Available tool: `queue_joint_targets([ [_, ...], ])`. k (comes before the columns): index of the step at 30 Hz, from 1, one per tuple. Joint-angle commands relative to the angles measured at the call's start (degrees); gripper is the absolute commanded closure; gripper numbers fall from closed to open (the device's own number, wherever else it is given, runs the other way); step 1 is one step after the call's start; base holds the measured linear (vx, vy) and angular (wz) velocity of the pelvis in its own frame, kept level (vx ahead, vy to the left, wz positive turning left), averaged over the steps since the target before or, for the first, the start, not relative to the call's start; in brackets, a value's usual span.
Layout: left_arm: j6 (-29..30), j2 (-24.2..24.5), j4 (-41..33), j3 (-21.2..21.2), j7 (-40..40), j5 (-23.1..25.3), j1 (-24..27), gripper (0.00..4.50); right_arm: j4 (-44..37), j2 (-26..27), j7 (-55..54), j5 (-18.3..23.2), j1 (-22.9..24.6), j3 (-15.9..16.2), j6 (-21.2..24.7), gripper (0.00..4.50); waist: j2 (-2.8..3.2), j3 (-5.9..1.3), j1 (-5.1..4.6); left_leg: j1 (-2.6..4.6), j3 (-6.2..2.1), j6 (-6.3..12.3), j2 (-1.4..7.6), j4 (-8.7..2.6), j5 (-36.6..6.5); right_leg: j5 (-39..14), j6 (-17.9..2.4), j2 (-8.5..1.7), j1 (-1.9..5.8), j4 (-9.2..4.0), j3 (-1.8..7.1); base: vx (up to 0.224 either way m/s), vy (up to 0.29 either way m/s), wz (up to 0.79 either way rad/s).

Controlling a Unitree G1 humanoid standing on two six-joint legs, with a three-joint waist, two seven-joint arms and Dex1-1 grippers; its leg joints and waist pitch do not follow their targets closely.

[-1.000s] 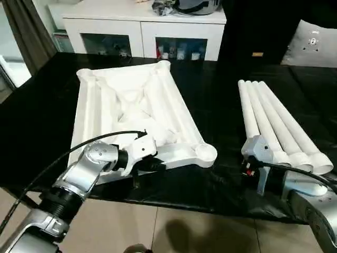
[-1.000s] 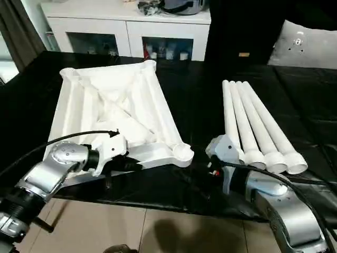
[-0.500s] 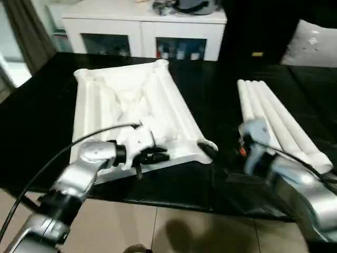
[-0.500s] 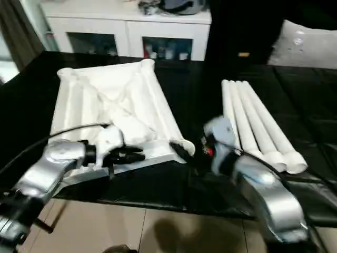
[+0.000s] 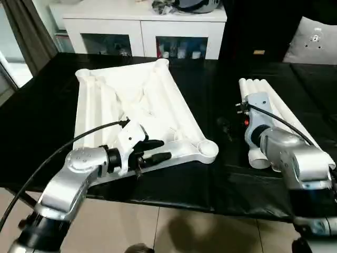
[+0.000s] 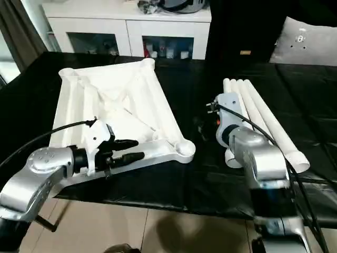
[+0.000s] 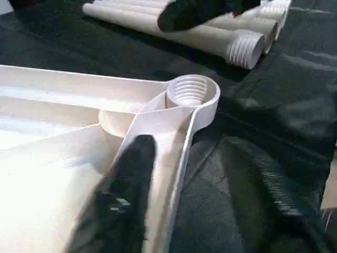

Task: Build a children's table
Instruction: Pick table leg

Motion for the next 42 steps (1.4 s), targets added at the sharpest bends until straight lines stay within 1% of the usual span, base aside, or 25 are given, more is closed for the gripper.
queue_joint_targets([
  [1, 3.08, 0.5, -4.17, -0.43, 1.61, -0.5, 1.06, 2.03, 3.9, -0.65, -2.35, -1.89, -2.73, -0.26, 1.97, 0.0, -0.88, -3.32, -0.02, 0.92, -2.13, 1.96, 5.65, -3.8, -6.3, -5.09, -9.05, -8.53, 2.01, -4.55, 4.78, 0.0, 0.0, 0.0],
  [2, 3.17, 0.5, -4.25, -0.43, 1.66, -0.51, 1.08, 2.03, 4.04, -0.63, -2.41, -1.87, -2.81, -0.32, 1.99, 0.0, -0.66, -3.24, 0.03, 0.95, -2.09, 1.89, 5.53, -3.74, -6.36, -6.36, -8.76, -8.37, 1.94, -4.73, 4.79, 0.0, 0.0, 0.0],
  [4, 4.3, 0.56, -5.37, -0.36, 2.44, -0.46, 1.29, 2.03, 6.21, -0.62, -3.29, -2.0, -4.16, -0.87, 2.01, 0.0, -0.82, -3.25, 0.08, 1.0, -1.99, 1.81, 5.5, -3.73, -6.61, -7.32, -8.0, -8.29, 1.9, -4.79, 4.84, 0.0, 0.0, 0.0],
  [6, 4.35, 0.74, -5.58, -0.47, 2.52, -0.24, 1.36, 2.03, 6.98, -0.81, -3.69, -2.39, -4.57, -0.82, 1.94, 0.0, -0.87, -3.26, 0.07, 0.94, -2.04, 1.89, 5.52, -3.76, -6.19, -6.59, -7.44, -8.15, 1.89, -4.75, 4.83, 0.0, 0.0, 0.0],
  [8, 4.51, 1.11, -6.38, -0.69, 3.03, 0.39, 1.45, 2.03, 9.16, -1.11, -4.65, -3.25, -5.65, -1.35, 1.97, 0.0, -0.84, -3.43, 0.02, 0.97, -2.07, 1.8, 5.59, -3.72, -5.48, -5.06, -7.64, -8.15, 1.9, -4.51, 4.79, 0.0, 0.0, 0.0],
  [10, 4.36, 1.29, -6.63, -0.82, 3.27, 0.88, 1.4, 2.03, 10.37, -1.49, -4.81, -3.7, -6.01, -1.52, 2.26, 0.0, -0.9, -3.42, 0.0, 0.8, -1.97, 2.15, 5.42, -3.58, -4.88, -3.56, -7.79, -8.1, 1.97, -4.43, 4.79, 0.0, 0.0, 0.0],
  [11, 4.66, 1.42, -6.87, -0.9, 3.41, 0.93, 1.41, 2.03, 11.19, -1.72, -4.74, -3.95, -6.31, -1.45, 2.62, 0.0, -0.87, -3.45, 0.06, 0.88, -1.95, 2.15, 5.45, -3.54, -4.79, -3.48, -7.76, -8.11, 1.93, -4.39, 4.79, 0.0, 0.0, 0.0],
  [13, 5.12, 1.69, -6.92, -1.08, 3.65, 0.85, 1.43, 2.03, 12.66, -2.14, -4.41, -4.11, -6.79, -1.09, 3.27, 0.0, -0.68, -3.54, 0.07, 0.83, -1.98, 2.24, 5.42, -3.47, -4.36, -2.6, -7.95, -8.04, 1.99, -4.23, 4.76, 0.0, 0.0, 0.0],
  [15, 4.97, 1.99, -6.5, -1.36, 3.59, 0.97, 1.4, 2.03, 13.73, -2.35, -4.24, -4.06, -6.89, -1.0, 2.91, 0.0, -0.76, -3.52, 0.06, 0.79, -1.92, 2.35, 5.38, -3.42, -4.46, -2.5, -8.1, -8.11, 1.99, -4.39, 4.76, 0.0, 0.0, 0.0],
  [16, 4.91, 2.06, -6.39, -1.42, 3.56, 1.0, 1.39, 2.03, 13.94, -2.4, -4.21, -4.06, -6.89, -0.99, 2.79, 0.0, -0.81, -3.61, 0.13, 0.72, -1.91, 2.45, 5.33, -3.33, -4.06, -1.99, -8.13, -8.1, 2.09, -4.27, 4.75, 0.0, 0.0, 0.0],
  [17, 4.88, 2.15, -6.37, -1.46, 3.56, 1.0, 1.38, 2.03, 14.35, -2.28, -4.15, -3.96, -7.05, -1.22, 2.95, 0.0, -0.72, -3.58, 0.14, 0.75, -1.93, 2.51, 5.37, -3.35, -4.13, -2.02, -8.18, -8.1, 2.02, -4.28, 4.73, 0.0, 0.0, 0.0],
  [19, 4.86, 2.26, -6.33, -1.5, 3.53, 0.98, 1.39, 2.03, 14.98, -2.03, -3.8, -3.59, -7.28, -1.66, 3.12, 0.0, -0.77, -3.59, 0.13, 0.72, -1.9, 2.58, 5.37, -3.3, -4.31, -2.33, -8.23, -8.09, 2.06, -4.33, 4.7, 0.0, 0.0, 0.0],
  [20, 4.85, 2.34, -6.31, -1.53, 3.44, 1.03, 1.45, 2.03, 15.65, -1.6, -3.26, -2.76, -7.54, -2.45, 3.92, 0.0, -0.64, -3.6, 0.15, 0.73, -1.95, 2.54, 5.43, -3.31, -4.29, -2.29, -8.23, -8.09, 2.04, -4.28, 4.69, 0.0, 0.0, 0.0],
  [21, 4.91, 2.44, -6.33, -1.61, 3.33, 1.04, 1.48, 2.03, 15.74, -1.55, -2.82, -2.51, -7.5, -2.4, 4.26, 0.0, -0.62, -3.62, 0.12, 0.77, -2.0, 2.62, 5.52, -3.35, -4.3, -1.93, -8.3, -8.06, 2.04, -4.24, 4.69, 0.0, 0.0, 0.0],
  [24, 5.11, 2.84, -6.4, -1.99, 3.04, 1.03, 1.51, 2.03, 16.21, -1.11, -2.25, -1.73, -7.6, -2.84, 6.61, 0.0, -0.66, -3.65, 0.11, 0.79, -2.01, 2.76, 5.51, -3.36, -4.02, -0.85, -8.6, -7.97, 1.99, -4.05, 4.67, 0.0, 0.0, 0.0],
  [27, 5.17, 2.94, -6.45, -2.15, 3.13, 0.92, 1.51, 2.03, 17.09, -0.8, -2.81, -1.41, -8.0, -3.63, 8.59, 0.0, -0.63, -3.66, 0.2, 0.78, -1.96, 2.41, 5.46, -3.32, -4.35, -1.47, -8.81, -8.09, 2.05, -4.15, 4.68, 0.0, 0.0, 0.0],
  [28, 5.25, 3.01, -6.54, -2.26, 3.21, 0.82, 1.54, 2.03, 17.75, -0.66, -2.78, -0.99, -8.33, -4.19, 10.2, 0.0, -0.68, -3.66, 0.15, 0.84, -1.97, 2.33, 5.48, -3.36, -4.35, -1.49, -8.87, -7.99, 2.03, -4.09, 4.64, 0.0, 0.0, 0.0],
  [30, 5.32, 3.07, -6.6, -2.34, 3.24, 0.81, 1.58, 2.03, 18.12, -0.61, -2.74, -0.84, -8.47, -4.43, 11.13, 0.0, -0.62, -3.66, 0.19, 0.85, -1.96, 2.3, 5.52, -3.33, -4.26, -1.27, -8.78, -8.03, 2.0, -4.09, 4.67, 0.0, 0.0, 0.0],
  [31, 5.37, 3.12, -6.65, -2.41, 3.25, 0.78, 1.59, 1.89, 18.37, -0.52, -2.42, -0.61, -8.53, -4.68, 11.59, 0.29, -0.62, -3.7, 0.22, 0.86, -1.94, 2.14, 5.54, -3.32, -4.3, -1.29, -8.66, -8.07, 1.99, -4.09, 4.67, 0.0, 0.0, 0.0],
  [34, 5.57, 3.32, -6.79, -2.65, 3.3, 0.65, 1.57, 1.89, 18.97, -0.12, -1.94, 0.21, -8.69, -5.73, 12.46, 0.41, -0.68, -3.68, 0.24, 0.82, -1.93, 2.09, 5.46, -3.31, -4.33, -1.31, -8.69, -8.08, 2.04, -4.04, 4.7, 0.0, 0.0, 0.0],
  [36, 5.63, 3.38, -6.78, -2.82, 3.33, 0.6, 1.52, 1.89, 19.38, 0.05, -1.79, 0.49, -8.83, -6.21, 12.76, 0.67, -0.77, -3.69, 0.29, 0.76, -1.9, 2.1, 5.43, -3.32, -4.0, -1.36, -8.56, -8.09, 2.07, -4.06, 4.65, 0.0, 0.0, 0.0],
  [37, 5.63, 3.38, -6.73, -2.91, 3.32, 0.6, 1.46, 1.89, 19.72, 0.13, -1.69, 0.64, -8.94, -6.45, 12.89, 0.76, -0.71, -3.72, 0.3, 0.8, -1.9, 2.13, 5.44, -3.29, -3.96, -1.35, -8.55, -8.08, 2.06, -4.06, 4.62, 0.0, 0.0, 0.0],
  [40, 5.61, 3.32, -6.58, -3.08, 3.33, 0.61, 1.31, 1.89, 20.97, 0.08, -1.39, 1.05, -9.46, -6.68, 13.13, 0.88, -0.86, -3.72, 0.25, 0.79, -1.87, 2.12, 5.44, -3.28, -3.81, -1.4, -8.58, -8.06, 2.03, -4.04, 4.62, 0.0, 0.0, 0.0],
  [42, 5.62, 3.29, -6.57, -3.15, 3.4, 0.6, 1.23, 1.89, 21.48, 0.05, -0.96, 1.28, -9.7, -6.79, 13.46, 1.22, -0.91, -3.73, 0.29, 0.83, -1.83, 2.22, 5.42, -3.24, -3.84, -1.53, -8.68, -8.12, 2.04, -4.08, 4.62, 0.0, 0.0, 0.0],
])
